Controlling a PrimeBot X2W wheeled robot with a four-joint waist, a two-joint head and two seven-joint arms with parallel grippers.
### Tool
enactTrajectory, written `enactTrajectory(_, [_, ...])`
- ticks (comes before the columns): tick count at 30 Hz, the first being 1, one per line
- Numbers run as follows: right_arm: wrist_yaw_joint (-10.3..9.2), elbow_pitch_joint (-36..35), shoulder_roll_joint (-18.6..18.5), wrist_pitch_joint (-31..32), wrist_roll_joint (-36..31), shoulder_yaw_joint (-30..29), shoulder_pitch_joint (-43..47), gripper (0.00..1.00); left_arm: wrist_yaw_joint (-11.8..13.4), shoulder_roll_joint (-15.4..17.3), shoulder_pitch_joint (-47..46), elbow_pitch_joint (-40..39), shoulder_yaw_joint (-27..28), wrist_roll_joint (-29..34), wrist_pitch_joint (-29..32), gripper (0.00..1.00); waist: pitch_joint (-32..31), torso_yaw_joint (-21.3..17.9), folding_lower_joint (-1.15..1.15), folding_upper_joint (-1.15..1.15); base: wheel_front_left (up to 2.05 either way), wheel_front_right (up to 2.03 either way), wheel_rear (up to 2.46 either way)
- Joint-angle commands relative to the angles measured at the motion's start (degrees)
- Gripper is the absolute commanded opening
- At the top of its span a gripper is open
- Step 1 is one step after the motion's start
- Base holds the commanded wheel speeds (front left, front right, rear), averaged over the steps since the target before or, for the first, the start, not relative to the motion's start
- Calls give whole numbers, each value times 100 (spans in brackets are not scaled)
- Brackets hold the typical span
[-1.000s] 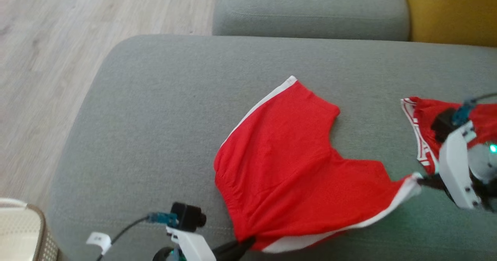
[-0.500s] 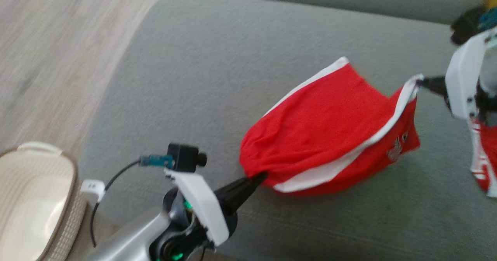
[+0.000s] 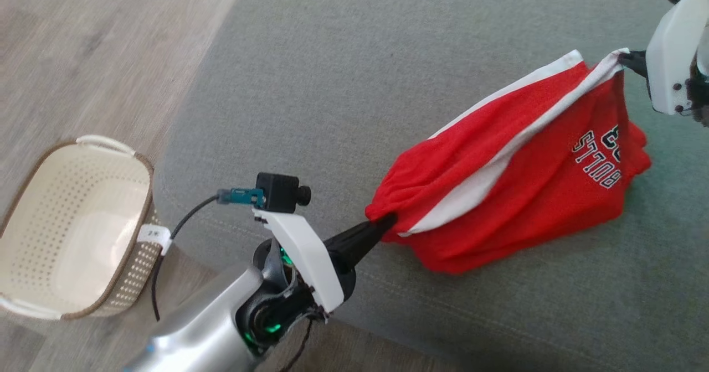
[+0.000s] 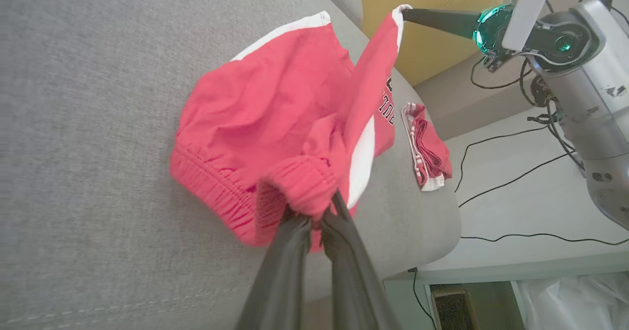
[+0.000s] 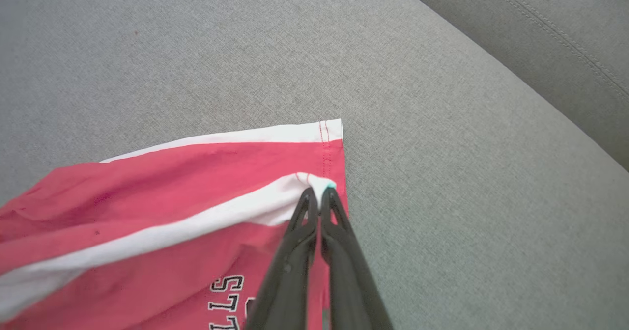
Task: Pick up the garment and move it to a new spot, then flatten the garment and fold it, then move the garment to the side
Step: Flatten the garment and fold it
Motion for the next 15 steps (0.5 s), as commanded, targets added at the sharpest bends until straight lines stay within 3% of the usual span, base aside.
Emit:
enactTrajectory(1, [-2, -39, 11, -91, -82, -16, -170, 0, -52, 35, -338, -88, 236, -21, -83, 0, 101, 82, 0, 0, 0, 0, 0])
enactTrajectory(5, [-2, 271, 95, -288, -308, 133, -330, 0, -92, -63, -546, 136, 139, 219, -366, 0, 242, 133, 0, 0, 0, 0, 0])
enactTrajectory(15, [-2, 659, 242, -679, -575, 375, -605, 0, -104, -231, -883, 382, 25, 66, -556, 0, 496, 129, 0, 0, 0, 0, 0])
